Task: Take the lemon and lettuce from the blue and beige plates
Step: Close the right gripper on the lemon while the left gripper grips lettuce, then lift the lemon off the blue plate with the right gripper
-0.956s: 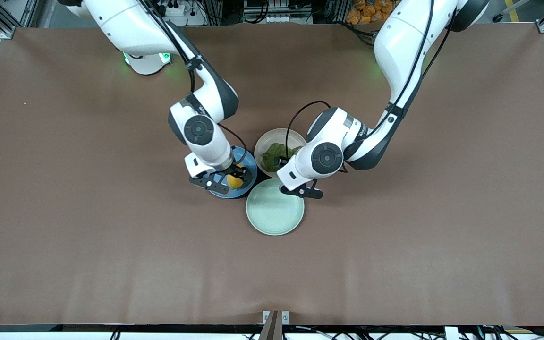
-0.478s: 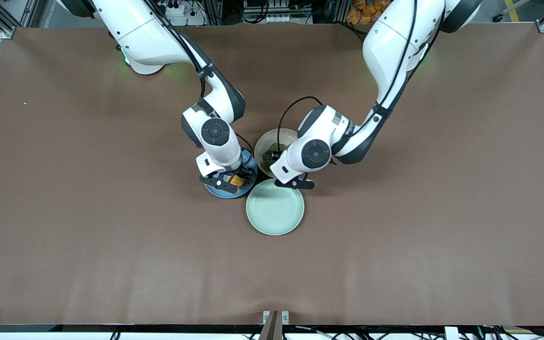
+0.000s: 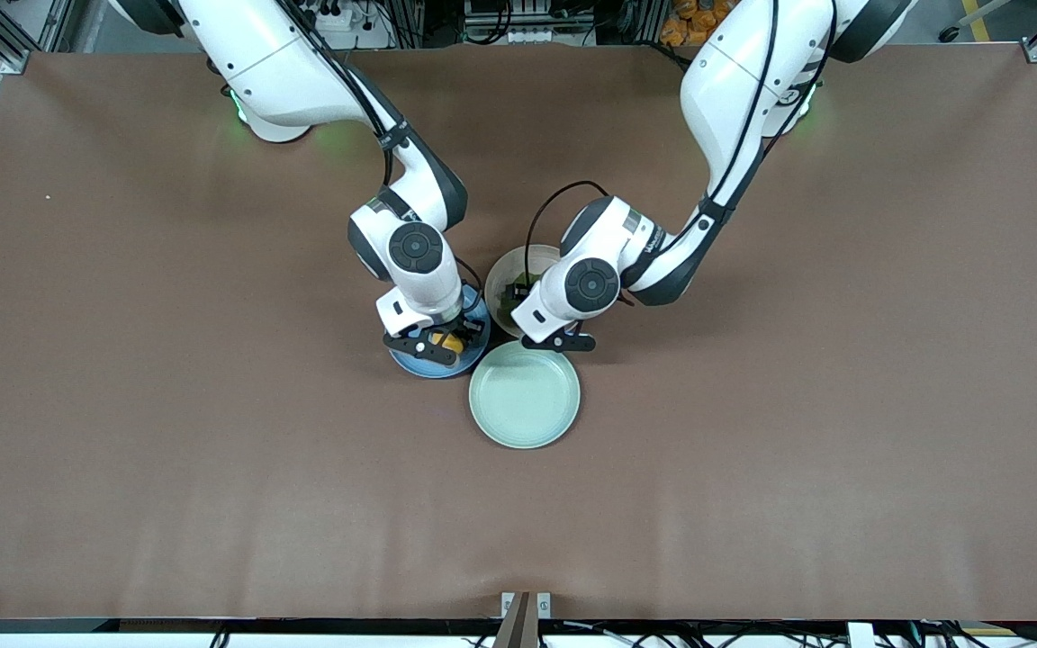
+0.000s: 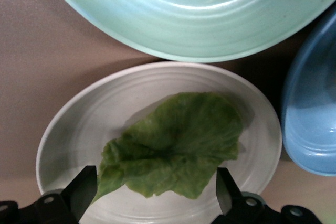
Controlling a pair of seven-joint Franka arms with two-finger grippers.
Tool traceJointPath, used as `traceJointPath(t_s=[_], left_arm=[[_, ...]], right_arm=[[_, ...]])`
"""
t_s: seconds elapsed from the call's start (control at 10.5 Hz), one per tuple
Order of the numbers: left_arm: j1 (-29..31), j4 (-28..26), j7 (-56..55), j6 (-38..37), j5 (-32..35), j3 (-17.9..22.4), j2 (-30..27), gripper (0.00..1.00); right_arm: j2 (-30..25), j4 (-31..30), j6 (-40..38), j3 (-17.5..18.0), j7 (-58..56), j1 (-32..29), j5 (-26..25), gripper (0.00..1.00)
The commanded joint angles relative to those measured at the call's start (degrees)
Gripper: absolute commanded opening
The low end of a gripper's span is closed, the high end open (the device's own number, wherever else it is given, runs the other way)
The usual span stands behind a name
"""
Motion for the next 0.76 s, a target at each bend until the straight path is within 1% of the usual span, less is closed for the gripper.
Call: traceJointPath(t_s=[0.0, 0.1, 0.19, 0.29, 0.38, 0.48, 0.57, 0.67], left_arm=[[-0.21, -0.79, -0.39, 1.01, -0.77, 0.24, -0.67, 1.0], [-0.21, -1.4, -0.39, 1.88, -0.77, 0.24, -0.41, 1.0], [-0.21, -2.27, -0.47, 3.8, -0.77, 0.24, -0.32, 1.0], [-0.29, -2.37, -0.56, 4.08, -0.77, 0.24, -0.32, 1.0], [-0.21, -2.89, -0.56, 4.08, -0.86, 0.15, -0.4, 1.0], [-0.21, -3.07, -0.56, 4.08, -1.12, 0.15, -0.49, 0.97], [-0.12, -3.16, -0.56, 4.08, -1.39, 0.15, -0.49, 0.82], [-0.12, -3.25, -1.43, 4.17, -1.56, 0.15, -0.58, 0.62]], right_arm=[[-7.23, -0.91, -6.54, 2.48, -1.45, -4.43, -0.79, 0.0], [-9.86, -0.91, -9.62, 4.5, -3.46, -7.67, -0.44, 0.0], [-12.76, -0.91, -13.22, 5.82, -6.96, -10.66, 1.13, 0.0], [-16.1, -0.91, -17.08, 5.92, -13.18, -13.74, 4.97, 0.0], [-18.65, -0.91, -21.21, 5.83, -19.33, -16.9, 7.45, 0.0], [-20.16, -0.91, -24.99, 5.83, -25.13, -20.59, 7.64, 0.0], [-20.96, -1.09, -28.16, 5.66, -31.2, -24.19, 7.47, 0.0], [-21.92, -1.7, -29.76, 5.57, -38.04, -27.97, 6.43, 0.0]])
